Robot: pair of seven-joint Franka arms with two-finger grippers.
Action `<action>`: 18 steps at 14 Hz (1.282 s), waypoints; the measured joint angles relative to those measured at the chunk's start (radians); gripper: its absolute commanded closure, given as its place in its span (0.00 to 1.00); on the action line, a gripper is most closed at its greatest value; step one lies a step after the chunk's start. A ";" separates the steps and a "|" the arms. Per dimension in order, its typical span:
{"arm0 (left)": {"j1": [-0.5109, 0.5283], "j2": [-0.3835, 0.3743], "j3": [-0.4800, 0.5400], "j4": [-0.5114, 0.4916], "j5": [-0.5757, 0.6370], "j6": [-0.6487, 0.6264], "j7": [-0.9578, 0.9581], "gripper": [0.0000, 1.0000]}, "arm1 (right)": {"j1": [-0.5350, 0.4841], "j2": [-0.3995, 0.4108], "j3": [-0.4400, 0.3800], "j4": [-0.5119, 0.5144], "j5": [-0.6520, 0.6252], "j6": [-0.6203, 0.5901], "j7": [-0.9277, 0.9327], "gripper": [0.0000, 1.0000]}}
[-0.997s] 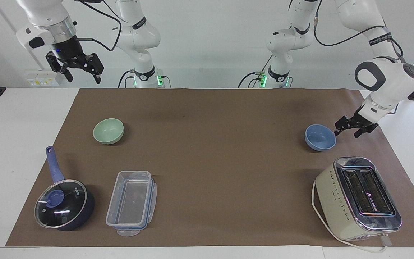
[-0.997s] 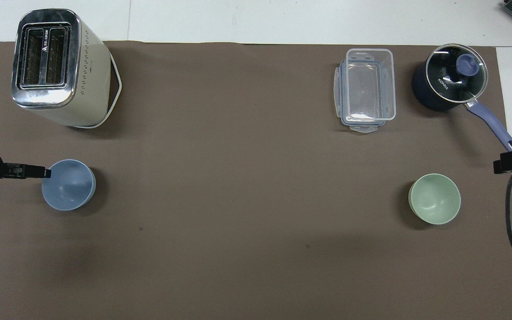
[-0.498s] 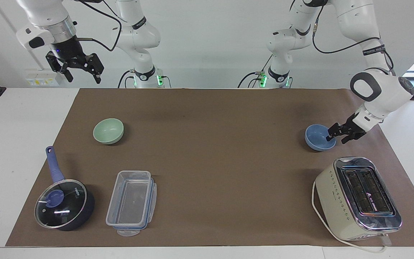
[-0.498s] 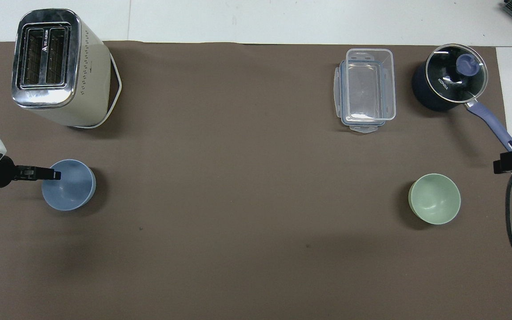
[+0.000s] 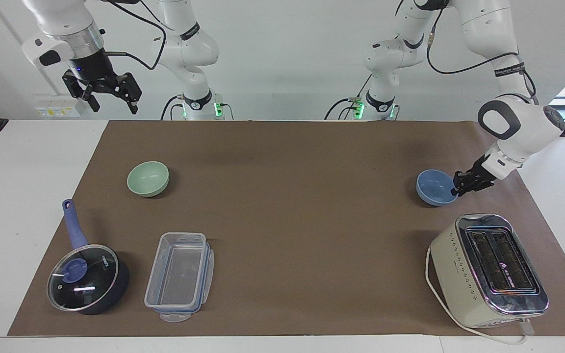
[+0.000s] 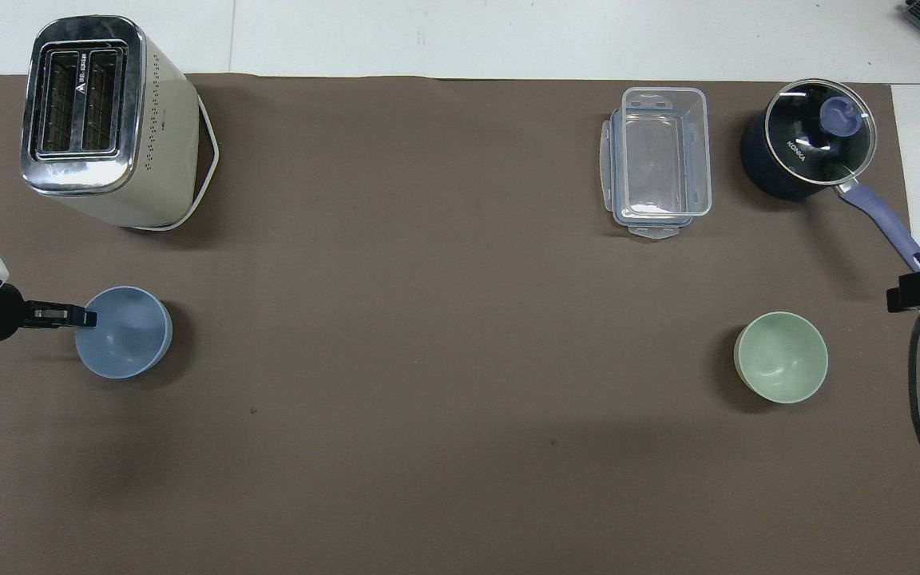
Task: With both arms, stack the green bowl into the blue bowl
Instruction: 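Reach the left gripper to the blue bowl rim and grasp it, then drag the blue bowl with the left gripper toward the table center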
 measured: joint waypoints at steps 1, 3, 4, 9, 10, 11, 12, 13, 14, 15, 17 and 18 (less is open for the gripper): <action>0.002 0.000 0.000 0.000 -0.001 0.000 0.001 1.00 | 0.000 0.000 0.000 0.000 0.000 0.000 0.000 0.00; 0.004 0.000 0.000 0.000 -0.001 0.000 0.004 1.00 | 0.000 0.000 0.000 0.000 0.000 0.000 0.000 0.00; 0.006 0.000 0.000 0.000 -0.001 0.000 0.011 1.00 | 0.000 0.000 0.000 0.000 0.000 0.000 0.000 0.00; 0.007 -0.047 -0.007 0.003 -0.001 -0.022 0.029 1.00 | 0.000 0.000 0.000 0.000 0.000 0.000 0.000 0.00; 0.004 -0.069 -0.011 0.002 -0.001 -0.032 0.030 1.00 | 0.000 0.000 0.000 0.000 0.000 0.000 0.000 0.00; -0.007 -0.093 -0.012 -0.003 -0.001 -0.044 0.030 1.00 | 0.000 0.000 0.000 0.000 0.000 0.000 0.000 0.00; -0.024 -0.119 -0.013 -0.015 -0.001 -0.050 0.030 1.00 | 0.000 0.000 0.000 0.000 0.000 0.000 0.000 0.00; -0.045 -0.145 -0.015 -0.033 -0.001 -0.052 0.022 1.00 | 0.000 0.000 0.000 0.000 0.000 0.000 0.000 0.00; -0.068 -0.169 -0.016 -0.053 -0.002 -0.052 0.002 1.00 | 0.000 0.000 0.000 0.000 0.000 0.000 0.000 0.00; -0.094 -0.188 -0.018 -0.070 -0.002 -0.052 -0.029 1.00 | 0.000 0.000 0.000 0.000 0.000 0.000 0.000 0.00; -0.162 -0.211 -0.019 -0.092 -0.002 -0.051 -0.112 1.00 | 0.000 0.000 0.000 0.000 0.000 0.000 0.000 0.00; -0.200 -0.214 -0.020 -0.097 -0.001 -0.047 -0.164 1.00 | 0.000 0.000 0.000 0.000 0.000 0.000 0.000 0.00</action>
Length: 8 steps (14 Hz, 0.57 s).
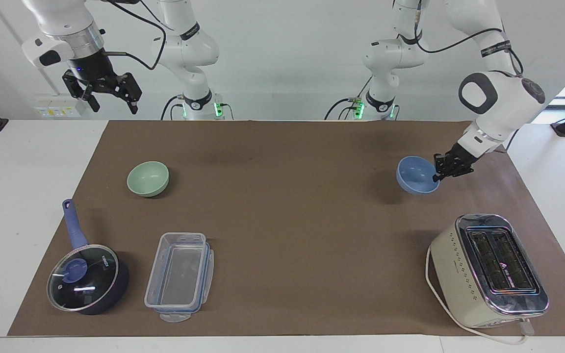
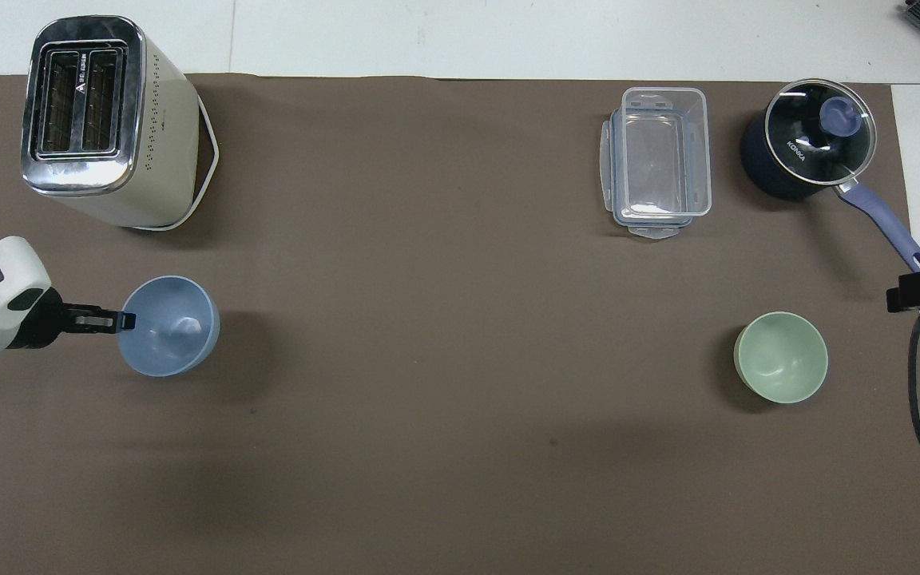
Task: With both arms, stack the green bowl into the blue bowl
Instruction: 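Drag the blue bowl with the left gripper toward the table center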
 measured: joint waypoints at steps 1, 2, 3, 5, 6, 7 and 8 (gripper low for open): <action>-0.042 -0.001 -0.001 -0.005 0.003 0.008 -0.061 1.00 | 0.000 0.000 0.000 0.000 0.000 0.000 0.000 0.00; -0.085 0.000 -0.002 -0.009 0.009 0.022 -0.124 1.00 | 0.000 0.000 0.000 0.000 0.000 0.000 0.000 0.00; -0.132 0.001 -0.003 -0.013 0.016 0.042 -0.192 1.00 | 0.000 0.000 0.000 0.000 0.000 0.000 0.000 0.00; -0.241 0.007 -0.005 -0.023 0.023 0.102 -0.343 1.00 | 0.000 0.000 0.000 0.000 0.000 0.000 0.000 0.00; -0.301 0.015 -0.006 -0.028 0.024 0.141 -0.419 1.00 | 0.000 0.000 0.000 0.000 0.000 0.000 0.000 0.00; -0.367 0.026 -0.007 -0.032 0.035 0.178 -0.505 1.00 | 0.000 0.000 0.000 0.000 0.000 0.000 0.000 0.00; -0.421 0.036 -0.009 -0.033 0.066 0.199 -0.585 1.00 | 0.000 0.000 0.000 0.000 0.000 0.000 0.000 0.00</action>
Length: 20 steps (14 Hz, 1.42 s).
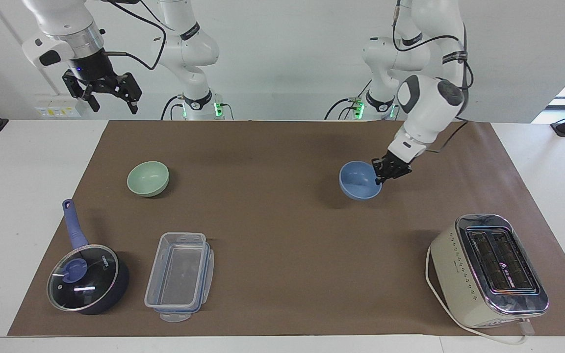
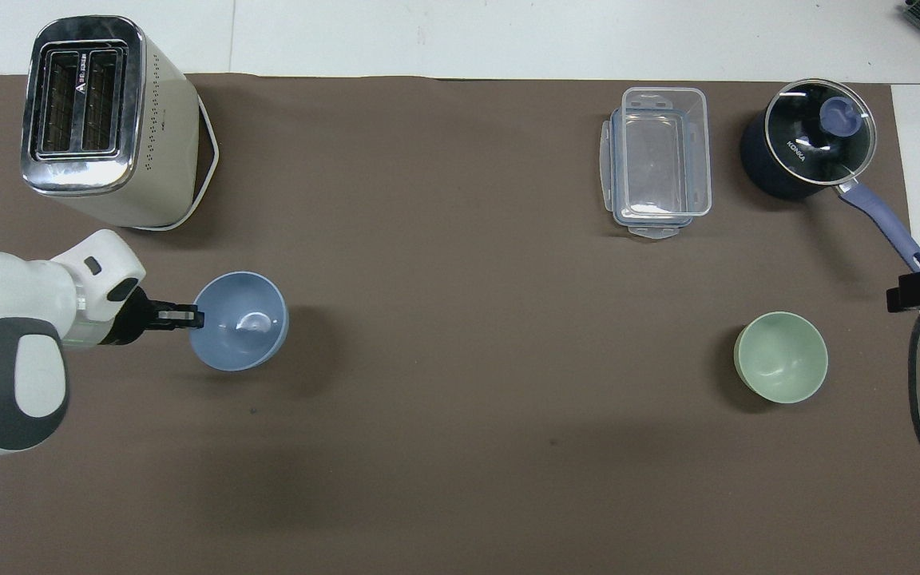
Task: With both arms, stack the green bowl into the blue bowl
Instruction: 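Drag the blue bowl with the left gripper toward the table center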
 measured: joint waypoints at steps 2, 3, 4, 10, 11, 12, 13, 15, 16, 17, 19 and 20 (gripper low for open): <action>-0.103 0.022 -0.001 0.001 0.115 0.018 -0.202 1.00 | 0.000 0.000 0.000 0.000 0.000 0.000 0.000 0.00; -0.149 0.033 -0.002 0.003 0.166 0.023 -0.297 1.00 | 0.000 0.000 0.000 0.000 0.000 0.000 0.000 0.00; -0.184 0.042 -0.003 0.006 0.195 0.028 -0.363 1.00 | 0.000 0.000 0.000 0.000 0.000 0.000 0.000 0.00; -0.237 0.068 -0.001 0.013 0.211 0.048 -0.418 1.00 | 0.000 0.000 0.000 0.000 0.000 0.000 0.000 0.00; -0.237 0.078 -0.001 0.013 0.211 0.075 -0.418 1.00 | 0.000 0.000 0.000 0.000 0.000 0.000 0.000 0.00; -0.237 0.092 -0.002 0.013 0.212 0.101 -0.418 0.87 | 0.000 0.000 0.000 0.000 0.000 0.000 0.000 0.00; -0.237 0.105 -0.003 0.013 0.212 0.116 -0.418 0.82 | 0.000 0.000 0.000 0.000 0.000 0.000 0.000 0.00; -0.237 0.115 -0.001 0.013 0.212 0.125 -0.418 0.71 | 0.000 0.000 0.000 0.000 0.000 0.000 0.000 0.00; -0.237 0.115 -0.001 0.013 0.212 0.125 -0.418 0.61 | 0.000 0.000 0.000 0.000 0.000 0.000 0.000 0.00; -0.237 0.115 -0.001 0.014 0.212 0.125 -0.417 0.33 | 0.000 0.000 0.000 0.000 0.000 0.000 0.000 0.00; -0.237 0.115 -0.001 0.016 0.212 0.125 -0.416 0.00 | 0.000 0.000 0.000 0.000 0.000 0.000 0.000 0.00; -0.237 0.115 0.000 0.021 0.212 0.122 -0.413 0.00 | 0.000 0.000 0.000 0.000 0.000 0.000 0.000 0.00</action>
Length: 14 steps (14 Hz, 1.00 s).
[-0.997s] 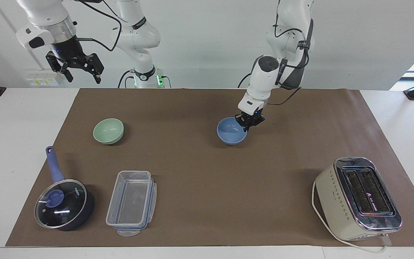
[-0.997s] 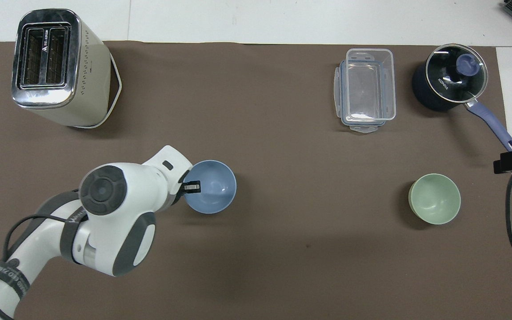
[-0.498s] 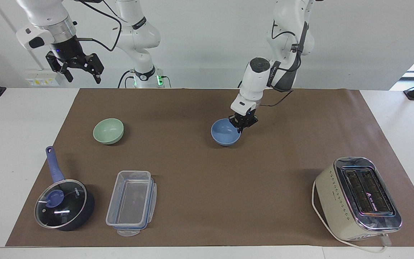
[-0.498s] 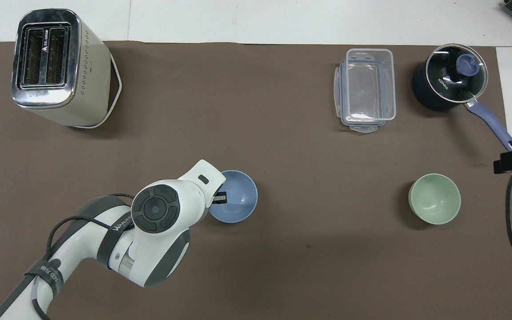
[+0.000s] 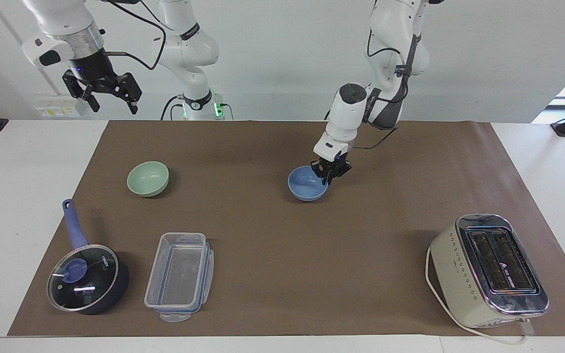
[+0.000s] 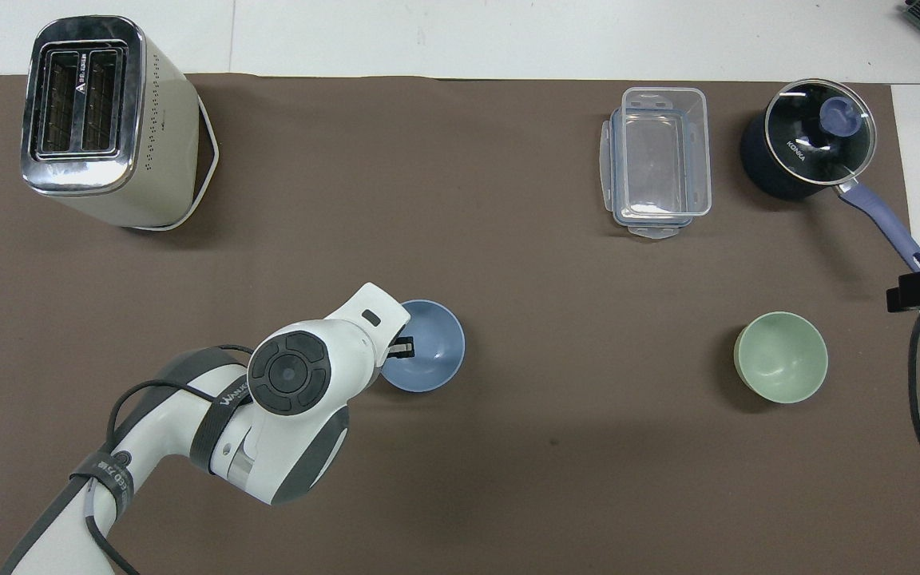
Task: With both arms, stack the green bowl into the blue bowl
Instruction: 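Drag the blue bowl with the left gripper toward the table center, then release the blue bowl and withdraw the left gripper to rest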
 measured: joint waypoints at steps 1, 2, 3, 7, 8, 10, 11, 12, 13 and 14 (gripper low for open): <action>0.000 -0.001 0.002 0.012 0.000 -0.012 0.008 0.00 | 0.000 0.000 0.000 0.000 0.000 0.000 0.000 0.00; 0.001 -0.004 0.006 0.034 0.000 -0.046 0.022 0.00 | 0.000 0.000 0.000 0.000 0.000 0.000 0.000 0.00; 0.005 -0.010 0.012 0.067 0.001 -0.100 0.049 0.00 | 0.000 0.000 0.000 0.000 0.000 0.000 0.000 0.00; 0.103 -0.081 0.028 0.229 0.003 -0.343 0.277 0.00 | 0.000 0.000 0.000 0.000 0.000 0.000 0.000 0.00; 0.143 -0.108 0.029 0.261 0.005 -0.402 0.348 0.00 | 0.000 -0.001 0.000 0.001 0.000 0.000 0.000 0.00; 0.221 -0.147 0.032 0.333 0.005 -0.528 0.486 0.00 | 0.000 -0.003 0.000 0.002 -0.001 0.000 0.000 0.00; 0.258 -0.156 0.033 0.381 0.006 -0.596 0.546 0.00 | 0.000 -0.005 0.000 0.002 -0.001 0.000 0.000 0.00; 0.296 -0.161 0.034 0.434 0.007 -0.658 0.605 0.00 | 0.000 -0.007 0.000 0.002 -0.001 0.000 0.000 0.00; 0.335 -0.162 0.035 0.481 0.009 -0.705 0.658 0.00 | 0.000 -0.009 0.000 0.002 -0.001 0.000 0.000 0.00; 0.378 -0.162 0.035 0.526 0.010 -0.750 0.708 0.00 | -0.001 -0.008 -0.001 0.000 -0.001 0.001 0.000 0.00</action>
